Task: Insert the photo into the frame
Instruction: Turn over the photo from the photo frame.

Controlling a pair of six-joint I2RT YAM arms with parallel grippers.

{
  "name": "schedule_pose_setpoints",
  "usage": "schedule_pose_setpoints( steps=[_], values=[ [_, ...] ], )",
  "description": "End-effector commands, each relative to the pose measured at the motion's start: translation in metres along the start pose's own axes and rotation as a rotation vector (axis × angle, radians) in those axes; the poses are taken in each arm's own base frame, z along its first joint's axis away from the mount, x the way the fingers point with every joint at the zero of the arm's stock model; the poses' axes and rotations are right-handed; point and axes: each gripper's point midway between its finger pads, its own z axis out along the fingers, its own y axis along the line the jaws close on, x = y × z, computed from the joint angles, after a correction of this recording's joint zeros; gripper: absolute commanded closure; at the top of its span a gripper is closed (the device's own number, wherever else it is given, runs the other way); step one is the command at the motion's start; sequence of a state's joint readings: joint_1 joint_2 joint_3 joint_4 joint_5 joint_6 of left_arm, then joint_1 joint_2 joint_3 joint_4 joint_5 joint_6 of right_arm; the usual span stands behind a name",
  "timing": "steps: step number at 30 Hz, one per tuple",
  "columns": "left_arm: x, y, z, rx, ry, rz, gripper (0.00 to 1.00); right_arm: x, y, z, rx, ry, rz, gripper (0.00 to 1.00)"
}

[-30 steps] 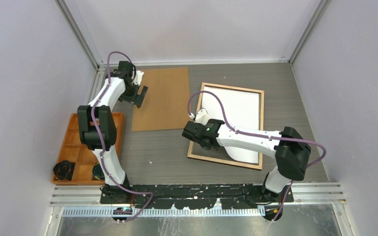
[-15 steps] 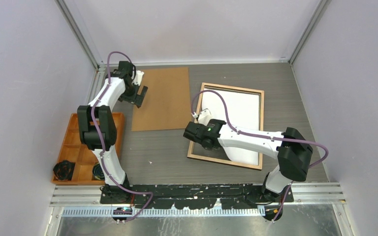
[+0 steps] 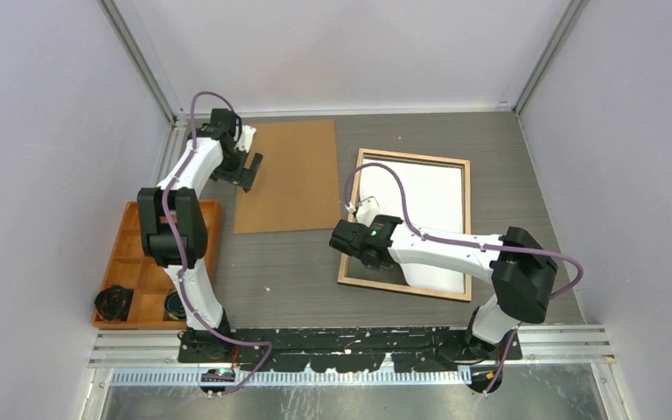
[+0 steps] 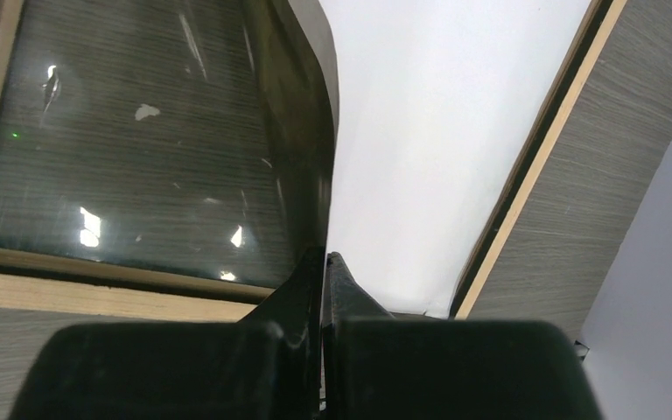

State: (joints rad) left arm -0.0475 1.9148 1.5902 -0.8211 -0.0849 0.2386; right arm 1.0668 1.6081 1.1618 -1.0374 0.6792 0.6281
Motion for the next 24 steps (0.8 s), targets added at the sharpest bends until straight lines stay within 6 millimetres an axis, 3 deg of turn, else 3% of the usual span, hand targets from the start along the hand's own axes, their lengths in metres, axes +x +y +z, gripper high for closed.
schedule_pose_setpoints(
  steps=[1, 4, 7, 13, 16, 24],
  values=[
    [-0.016, 0.006, -0.022, -0.017, -0.067, -0.005, 0.05, 0.004, -0.01, 0.006, 0.016, 0.009, 0.023, 0.99],
    [-0.016, 0.005, -0.021, -0.017, -0.065, -0.003, 0.05, 0.005, -0.006, 0.007, -0.002, 0.016, 0.021, 0.99],
    [-0.017, 0.006, -0.022, -0.019, -0.068, -0.003, 0.05, 0.006, 0.003, 0.007, -0.039, 0.031, 0.011, 0.9],
    [-0.017, 0.007, -0.021, -0.021, -0.066, 0.0, 0.05, 0.002, 0.018, 0.003, -0.127, 0.032, 0.012, 0.2],
    [-0.017, 0.006, -0.02, -0.02, -0.064, 0.001, 0.05, -0.002, 0.025, -0.002, -0.178, 0.024, 0.017, 0.01],
    [-0.015, 0.006, -0.021, -0.018, -0.061, 0.01, 0.05, 0.001, 0.051, -0.022, -0.398, 0.059, -0.017, 0.0]
  ],
)
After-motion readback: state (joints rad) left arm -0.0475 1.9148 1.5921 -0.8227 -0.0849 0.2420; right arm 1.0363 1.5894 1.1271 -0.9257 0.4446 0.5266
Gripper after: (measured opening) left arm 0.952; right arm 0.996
